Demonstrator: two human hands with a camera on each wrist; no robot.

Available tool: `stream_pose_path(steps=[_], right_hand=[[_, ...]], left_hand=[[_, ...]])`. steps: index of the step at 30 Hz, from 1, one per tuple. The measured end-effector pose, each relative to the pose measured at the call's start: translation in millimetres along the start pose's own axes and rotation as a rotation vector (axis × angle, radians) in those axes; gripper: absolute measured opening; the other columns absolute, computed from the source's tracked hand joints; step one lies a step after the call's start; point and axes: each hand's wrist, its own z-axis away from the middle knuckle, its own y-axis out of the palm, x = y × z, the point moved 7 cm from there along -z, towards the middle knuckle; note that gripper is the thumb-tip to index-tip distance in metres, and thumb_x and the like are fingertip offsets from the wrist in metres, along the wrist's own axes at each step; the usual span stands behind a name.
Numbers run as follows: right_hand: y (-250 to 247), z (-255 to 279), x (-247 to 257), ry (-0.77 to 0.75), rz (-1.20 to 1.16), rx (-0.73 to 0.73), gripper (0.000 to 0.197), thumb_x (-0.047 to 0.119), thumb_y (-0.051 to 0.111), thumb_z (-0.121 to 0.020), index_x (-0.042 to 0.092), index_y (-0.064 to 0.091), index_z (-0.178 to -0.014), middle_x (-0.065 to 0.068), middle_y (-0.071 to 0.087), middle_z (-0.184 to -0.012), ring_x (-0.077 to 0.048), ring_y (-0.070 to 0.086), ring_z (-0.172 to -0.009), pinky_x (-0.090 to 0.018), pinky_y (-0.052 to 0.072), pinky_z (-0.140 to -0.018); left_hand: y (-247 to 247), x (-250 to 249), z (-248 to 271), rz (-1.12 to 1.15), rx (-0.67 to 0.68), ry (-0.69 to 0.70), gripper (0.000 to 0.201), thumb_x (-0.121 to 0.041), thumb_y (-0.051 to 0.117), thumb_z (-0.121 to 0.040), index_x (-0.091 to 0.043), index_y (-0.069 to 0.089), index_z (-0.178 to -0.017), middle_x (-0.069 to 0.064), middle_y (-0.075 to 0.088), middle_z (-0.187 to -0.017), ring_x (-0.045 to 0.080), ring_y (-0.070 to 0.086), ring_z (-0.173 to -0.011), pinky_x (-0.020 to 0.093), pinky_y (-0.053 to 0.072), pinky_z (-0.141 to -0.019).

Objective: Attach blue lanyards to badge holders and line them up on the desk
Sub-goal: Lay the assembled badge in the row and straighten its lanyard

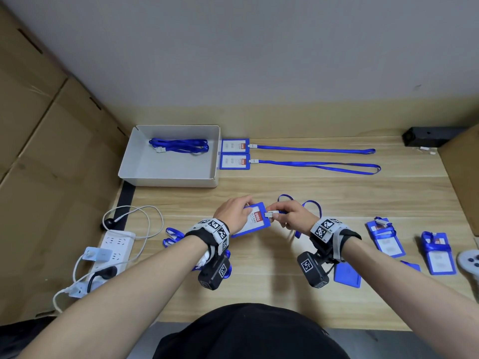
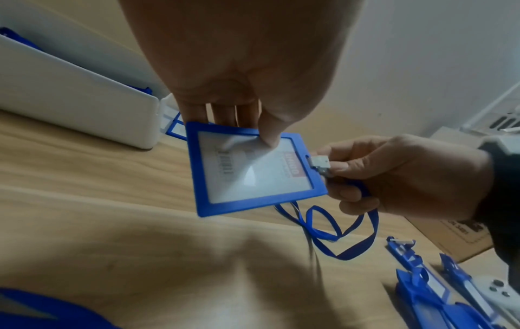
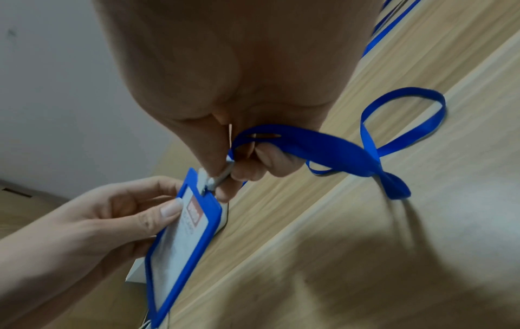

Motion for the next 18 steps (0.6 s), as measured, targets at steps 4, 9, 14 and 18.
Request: stream_pose_path(steps=[4,9,14,18], right_hand=[[6.5,-1.7,5.6,-0.043,0.102,0.032,0.029,-0.003,0.044,-0.098,0.003,0.068,-0.114,0.003,0.06,-0.077,-0.009,0.048,-0.061,-0.016,0.04,-0.055],[14.4,-6.7,5.4,-0.054,0.115,0.059,0.025,0.0,0.057,-0.092,0.006,0.067,-0.115,-0.005,0.063,-0.079,-0.008,0.054,-0.062,-0.021,0.046,-0.058],[16.4,-11.1,5.2,-0.009,-0.05,0.007,0.016,0.012,0.057,-0.097,0.001,0.068,-0.096,-0.004,0.065,-0.077,-0.012,0.06,-0.066,-0.02,0.048,-0.059],[12.7,-16.4,8.2,-0.003,-0.104,-0.117,0.019,0.002,0.048,-0.099,0.001,0.063,-0.087,-0.006,0.059,-0.069,-0.015,0.055,-0.056,-0.018,0.047,-0.052]], left_hand=[[-4.8,-2.2,3.6,-0.073,-0.029,0.042,0.024,-0.026,0.048,-0.096,-0.036,0.064,-0.11,-0.008,0.068,-0.108,0.02,0.06,-0.098,0.034,0.049,-0.076],[-14.9,-3.8,4.1,-0.228,-0.119,0.018,0.025,-0.027,0.047,-0.096,-0.035,0.064,-0.113,-0.005,0.069,-0.106,0.024,0.061,-0.097,0.03,0.04,-0.068],[-18.8,-7.4,2.1,-0.29,-0.129,0.012,0.025,-0.027,0.047,-0.097,-0.033,0.065,-0.113,-0.003,0.07,-0.105,0.026,0.061,-0.097,0.03,0.036,-0.067],[-20.2,-4.2,-3.8,-0.198,-0.112,-0.032,0.026,-0.029,0.048,-0.097,-0.036,0.065,-0.116,-0.004,0.069,-0.108,0.024,0.061,-0.101,0.03,0.041,-0.071]])
